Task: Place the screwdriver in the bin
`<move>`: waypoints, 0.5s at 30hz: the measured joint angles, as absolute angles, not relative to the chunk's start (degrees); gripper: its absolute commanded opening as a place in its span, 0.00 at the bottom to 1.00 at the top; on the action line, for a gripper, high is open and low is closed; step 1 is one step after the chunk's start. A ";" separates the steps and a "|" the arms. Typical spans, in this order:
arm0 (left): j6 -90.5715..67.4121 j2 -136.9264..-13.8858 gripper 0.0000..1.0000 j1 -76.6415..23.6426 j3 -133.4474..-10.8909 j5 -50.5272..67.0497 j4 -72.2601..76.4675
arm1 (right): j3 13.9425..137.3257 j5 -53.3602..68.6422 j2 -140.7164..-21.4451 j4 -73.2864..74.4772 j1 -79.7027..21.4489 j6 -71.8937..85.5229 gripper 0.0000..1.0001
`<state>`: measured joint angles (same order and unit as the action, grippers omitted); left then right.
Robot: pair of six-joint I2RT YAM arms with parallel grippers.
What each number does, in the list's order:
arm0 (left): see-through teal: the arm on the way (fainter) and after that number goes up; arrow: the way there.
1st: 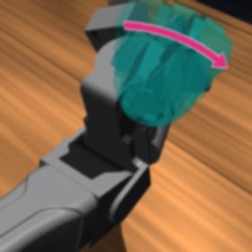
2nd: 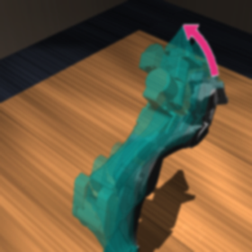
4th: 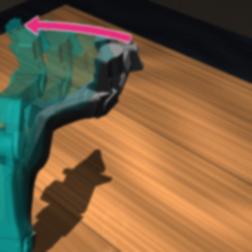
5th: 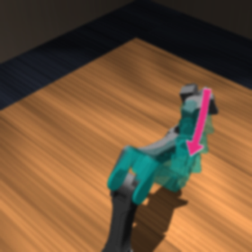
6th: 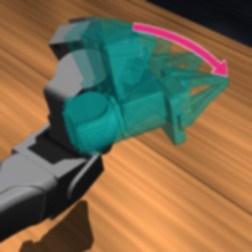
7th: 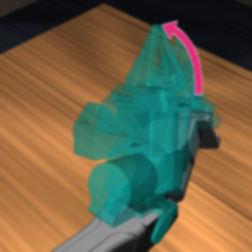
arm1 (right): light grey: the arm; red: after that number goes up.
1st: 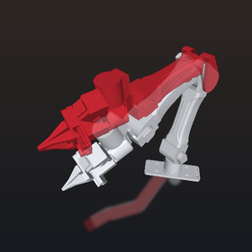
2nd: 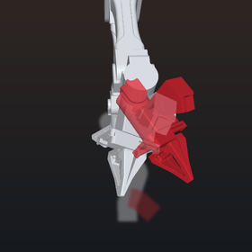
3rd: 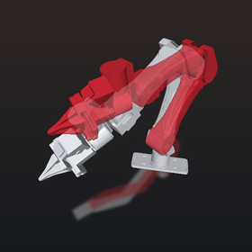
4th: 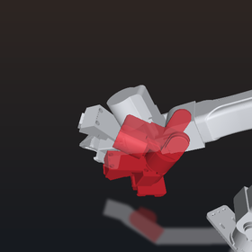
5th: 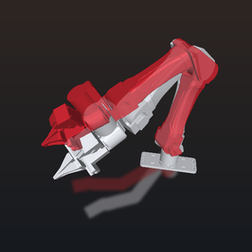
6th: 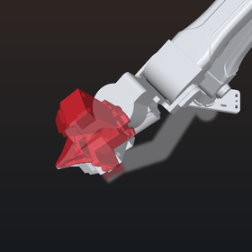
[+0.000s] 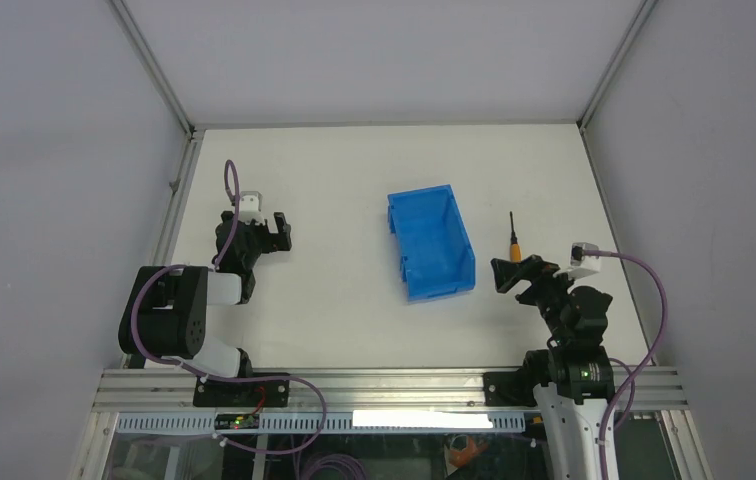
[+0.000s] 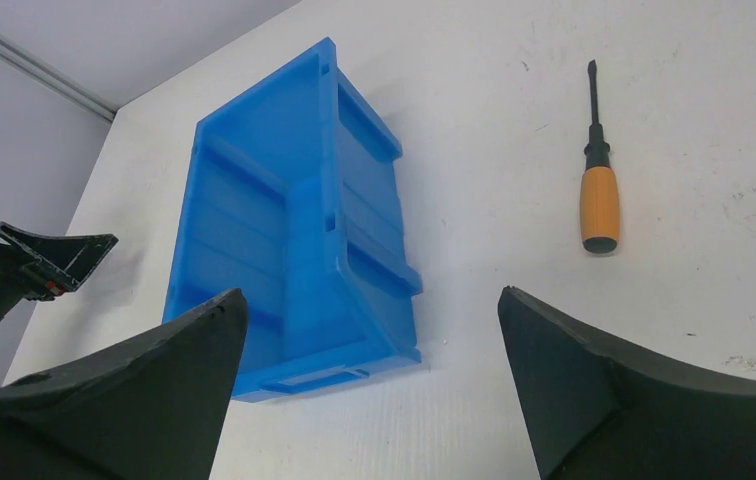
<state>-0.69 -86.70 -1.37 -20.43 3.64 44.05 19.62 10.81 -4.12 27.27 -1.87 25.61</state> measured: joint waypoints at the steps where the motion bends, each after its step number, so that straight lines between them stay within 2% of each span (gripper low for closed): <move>1: -0.69 -86.70 0.99 -1.39 -20.43 3.64 44.05 | 19.62 10.59 -4.12 27.24 -1.87 25.61 0.99; 9: -0.69 -86.70 0.99 -1.37 -20.43 3.64 44.05 | 23.64 9.30 -5.61 27.35 -1.87 24.75 0.99; 15: -0.69 -86.70 0.99 -1.37 -20.43 3.64 44.05 | 40.16 9.69 -14.66 25.69 -1.87 19.79 0.97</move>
<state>-0.69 -86.70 -1.37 -20.43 3.64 44.05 40.16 9.69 -14.66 25.69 -1.87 19.79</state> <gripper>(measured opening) 0.991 0.981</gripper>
